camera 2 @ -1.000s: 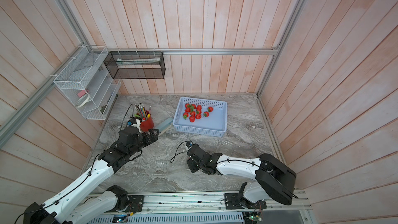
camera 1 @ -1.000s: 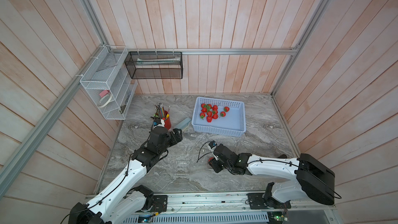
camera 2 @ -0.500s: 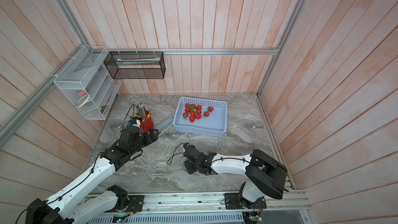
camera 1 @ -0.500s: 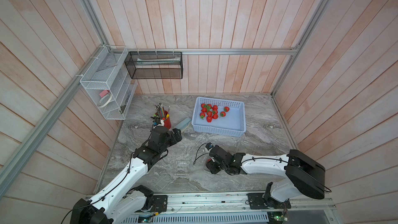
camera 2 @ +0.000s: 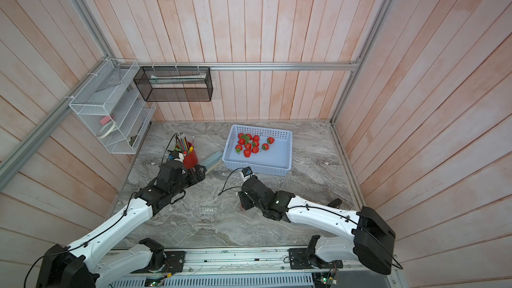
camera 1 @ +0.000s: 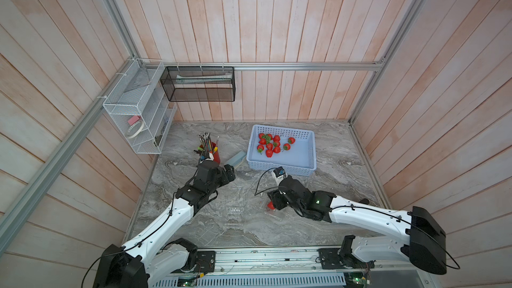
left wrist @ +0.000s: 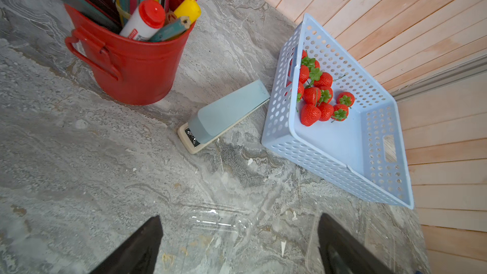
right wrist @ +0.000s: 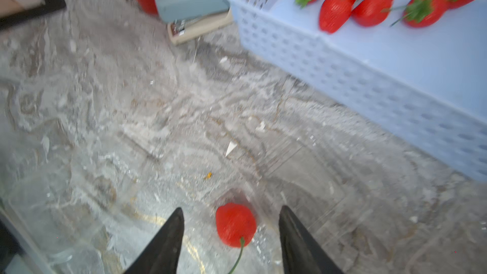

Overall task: Pack strawberries into containers
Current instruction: Place the strawberry in the packing box, then pick up the strawberry from the basket.

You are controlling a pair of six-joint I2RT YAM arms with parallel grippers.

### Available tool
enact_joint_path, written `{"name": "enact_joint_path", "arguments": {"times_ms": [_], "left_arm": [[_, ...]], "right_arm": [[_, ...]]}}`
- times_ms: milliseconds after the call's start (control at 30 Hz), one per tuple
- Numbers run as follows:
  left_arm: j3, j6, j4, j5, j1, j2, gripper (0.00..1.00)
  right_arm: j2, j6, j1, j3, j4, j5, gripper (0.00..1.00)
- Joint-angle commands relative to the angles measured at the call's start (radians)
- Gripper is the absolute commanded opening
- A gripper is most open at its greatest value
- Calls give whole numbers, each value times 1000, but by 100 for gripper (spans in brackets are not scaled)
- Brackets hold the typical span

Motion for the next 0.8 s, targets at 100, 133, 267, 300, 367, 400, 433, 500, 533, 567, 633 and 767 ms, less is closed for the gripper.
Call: {"name": "enact_joint_path", "arguments": {"times_ms": [100, 133, 267, 300, 367, 400, 433, 500, 533, 567, 633, 767], "left_arm": [[73, 93, 78, 14, -40, 132, 94], [86, 100, 87, 17, -46, 156, 94], [132, 123, 122, 43, -54, 246, 94], [141, 128, 131, 45, -56, 265, 94], [166, 139, 146, 50, -58, 301, 94], [177, 144, 150, 50, -58, 317, 94], [191, 150, 155, 50, -58, 336, 94], [213, 160, 161, 48, -58, 368, 94], [227, 167, 164, 45, -57, 385, 94], [238, 171, 168, 45, -58, 400, 94], [261, 176, 175, 47, -58, 430, 94], [296, 183, 187, 53, -56, 482, 94]], "right_arm": [[28, -42, -305, 100, 103, -61, 58], [53, -49, -351, 122, 119, -77, 58], [200, -93, -490, 224, 146, -137, 58], [241, -101, -514, 253, 143, -142, 58], [333, -110, -562, 320, 129, -158, 58], [373, -111, -580, 346, 125, -165, 58], [417, -110, -600, 378, 124, -178, 58], [501, -109, -629, 438, 111, -207, 58], [544, -109, -639, 473, 103, -208, 58], [587, -113, -645, 505, 96, -207, 57], [660, -118, -656, 562, 93, -208, 58], [808, -133, -668, 700, 58, -252, 57]]}}
